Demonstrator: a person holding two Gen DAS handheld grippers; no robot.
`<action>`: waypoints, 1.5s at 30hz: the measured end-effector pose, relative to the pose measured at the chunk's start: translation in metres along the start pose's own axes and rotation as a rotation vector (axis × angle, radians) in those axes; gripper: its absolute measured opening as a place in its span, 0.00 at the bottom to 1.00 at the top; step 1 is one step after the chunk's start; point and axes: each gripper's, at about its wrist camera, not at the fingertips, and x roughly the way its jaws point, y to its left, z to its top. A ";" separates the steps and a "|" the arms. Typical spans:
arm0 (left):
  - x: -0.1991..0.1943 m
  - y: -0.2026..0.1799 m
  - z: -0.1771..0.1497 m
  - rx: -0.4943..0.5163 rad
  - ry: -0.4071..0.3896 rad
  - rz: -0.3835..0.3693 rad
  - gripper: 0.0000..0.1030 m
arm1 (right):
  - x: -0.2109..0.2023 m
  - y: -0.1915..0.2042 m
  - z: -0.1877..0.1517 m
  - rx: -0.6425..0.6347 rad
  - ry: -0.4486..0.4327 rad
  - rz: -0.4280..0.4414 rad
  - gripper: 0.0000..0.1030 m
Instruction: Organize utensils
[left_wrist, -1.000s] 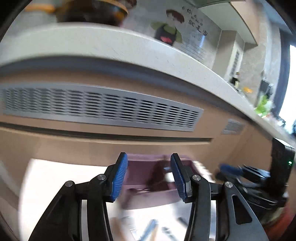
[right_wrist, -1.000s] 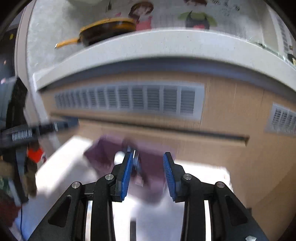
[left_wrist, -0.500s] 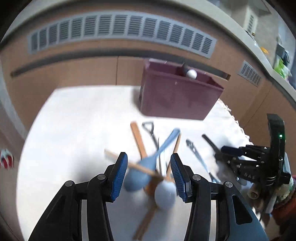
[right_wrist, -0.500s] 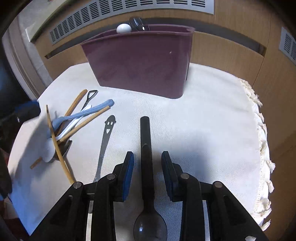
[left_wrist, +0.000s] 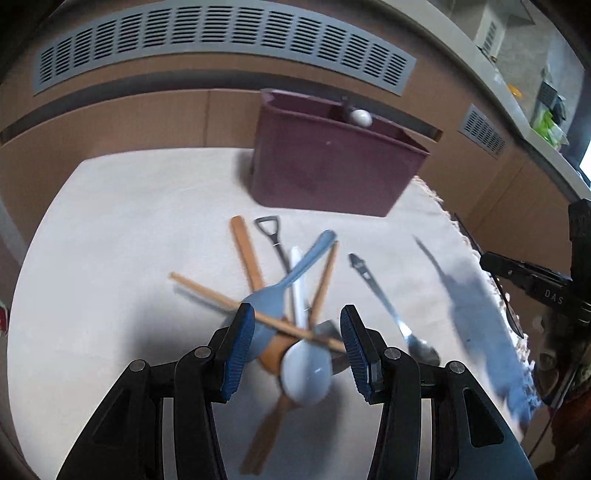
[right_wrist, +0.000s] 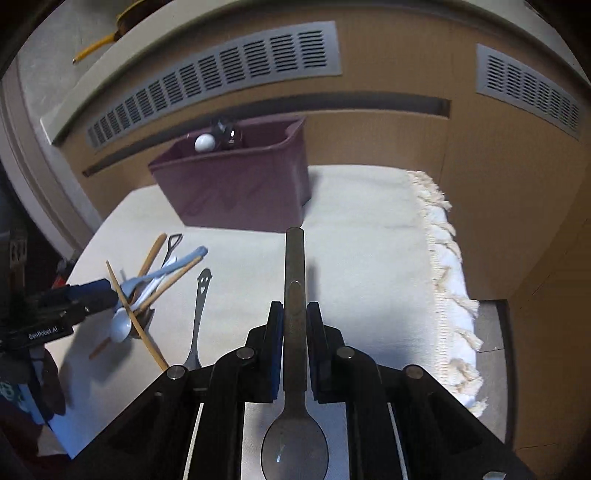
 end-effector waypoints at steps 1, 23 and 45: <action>0.002 -0.002 0.002 0.006 0.005 0.005 0.48 | -0.002 -0.001 -0.001 0.006 -0.003 0.004 0.11; 0.082 -0.015 0.059 0.257 0.291 0.053 0.21 | 0.005 -0.006 -0.020 0.042 0.001 0.043 0.11; 0.054 -0.017 0.017 0.159 0.329 0.022 0.14 | 0.050 0.018 -0.024 0.000 0.115 0.074 0.11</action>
